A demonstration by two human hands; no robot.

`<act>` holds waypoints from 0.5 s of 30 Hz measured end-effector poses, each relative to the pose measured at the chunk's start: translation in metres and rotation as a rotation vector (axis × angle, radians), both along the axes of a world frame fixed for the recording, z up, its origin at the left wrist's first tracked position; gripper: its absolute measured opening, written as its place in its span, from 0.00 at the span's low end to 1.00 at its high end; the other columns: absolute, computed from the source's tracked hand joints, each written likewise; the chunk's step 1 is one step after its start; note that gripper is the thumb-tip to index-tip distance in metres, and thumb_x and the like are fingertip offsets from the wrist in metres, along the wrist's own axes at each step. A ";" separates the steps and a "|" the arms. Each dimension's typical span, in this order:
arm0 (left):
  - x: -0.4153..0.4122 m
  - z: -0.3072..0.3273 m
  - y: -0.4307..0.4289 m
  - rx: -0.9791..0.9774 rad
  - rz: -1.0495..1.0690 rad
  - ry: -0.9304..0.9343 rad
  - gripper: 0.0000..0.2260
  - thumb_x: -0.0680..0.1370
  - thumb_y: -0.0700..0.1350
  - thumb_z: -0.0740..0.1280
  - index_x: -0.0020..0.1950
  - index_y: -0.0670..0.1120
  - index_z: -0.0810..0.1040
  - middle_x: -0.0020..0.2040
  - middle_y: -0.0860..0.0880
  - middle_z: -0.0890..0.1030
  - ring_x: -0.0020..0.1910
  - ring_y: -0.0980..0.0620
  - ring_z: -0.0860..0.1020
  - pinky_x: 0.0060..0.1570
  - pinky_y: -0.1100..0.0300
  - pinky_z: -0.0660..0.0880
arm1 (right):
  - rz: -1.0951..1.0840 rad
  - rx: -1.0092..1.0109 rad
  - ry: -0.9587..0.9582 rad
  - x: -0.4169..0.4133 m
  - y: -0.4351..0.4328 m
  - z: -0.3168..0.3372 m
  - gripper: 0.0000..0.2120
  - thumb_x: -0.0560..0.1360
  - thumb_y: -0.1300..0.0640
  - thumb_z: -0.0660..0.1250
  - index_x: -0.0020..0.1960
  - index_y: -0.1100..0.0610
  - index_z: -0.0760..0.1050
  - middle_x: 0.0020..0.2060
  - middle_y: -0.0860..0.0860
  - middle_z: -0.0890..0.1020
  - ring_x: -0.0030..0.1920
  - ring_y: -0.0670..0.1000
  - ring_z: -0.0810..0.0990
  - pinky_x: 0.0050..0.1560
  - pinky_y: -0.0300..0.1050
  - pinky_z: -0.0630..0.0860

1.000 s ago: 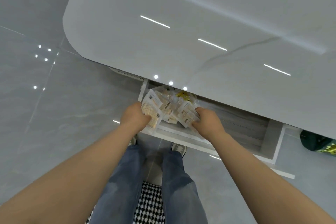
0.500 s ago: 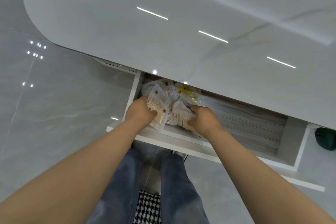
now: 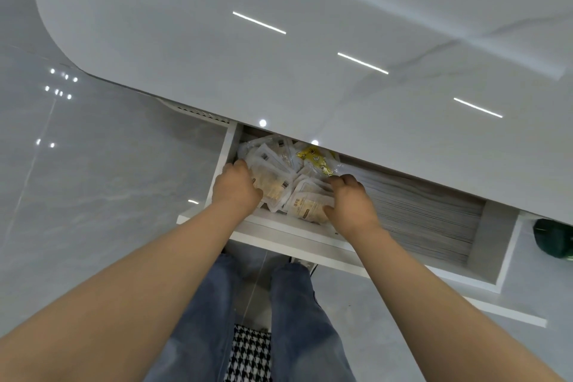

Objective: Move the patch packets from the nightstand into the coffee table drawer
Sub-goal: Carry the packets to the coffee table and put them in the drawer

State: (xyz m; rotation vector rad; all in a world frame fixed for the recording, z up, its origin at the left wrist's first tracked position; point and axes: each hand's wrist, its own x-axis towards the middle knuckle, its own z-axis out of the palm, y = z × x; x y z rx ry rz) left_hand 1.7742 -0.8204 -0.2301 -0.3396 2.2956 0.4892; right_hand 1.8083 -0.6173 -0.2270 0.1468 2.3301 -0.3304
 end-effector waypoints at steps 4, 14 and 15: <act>-0.003 0.023 -0.001 0.019 -0.066 0.007 0.22 0.74 0.43 0.70 0.65 0.39 0.69 0.60 0.40 0.74 0.56 0.43 0.76 0.51 0.54 0.75 | 0.074 0.022 0.009 -0.002 -0.001 0.024 0.25 0.75 0.57 0.66 0.70 0.56 0.65 0.65 0.56 0.70 0.62 0.56 0.71 0.59 0.48 0.73; 0.010 0.139 0.003 0.061 -0.285 0.035 0.14 0.75 0.42 0.65 0.60 0.42 0.72 0.57 0.43 0.75 0.52 0.45 0.77 0.50 0.53 0.77 | 0.228 -0.004 0.083 0.004 -0.013 0.141 0.20 0.76 0.56 0.64 0.67 0.55 0.67 0.57 0.53 0.75 0.55 0.54 0.74 0.50 0.45 0.71; 0.013 0.154 0.002 0.062 -0.299 0.044 0.14 0.76 0.42 0.65 0.61 0.42 0.72 0.57 0.43 0.75 0.53 0.45 0.77 0.50 0.55 0.76 | 0.230 -0.010 0.092 0.005 -0.015 0.157 0.20 0.76 0.56 0.63 0.67 0.55 0.68 0.56 0.52 0.75 0.55 0.54 0.74 0.49 0.44 0.71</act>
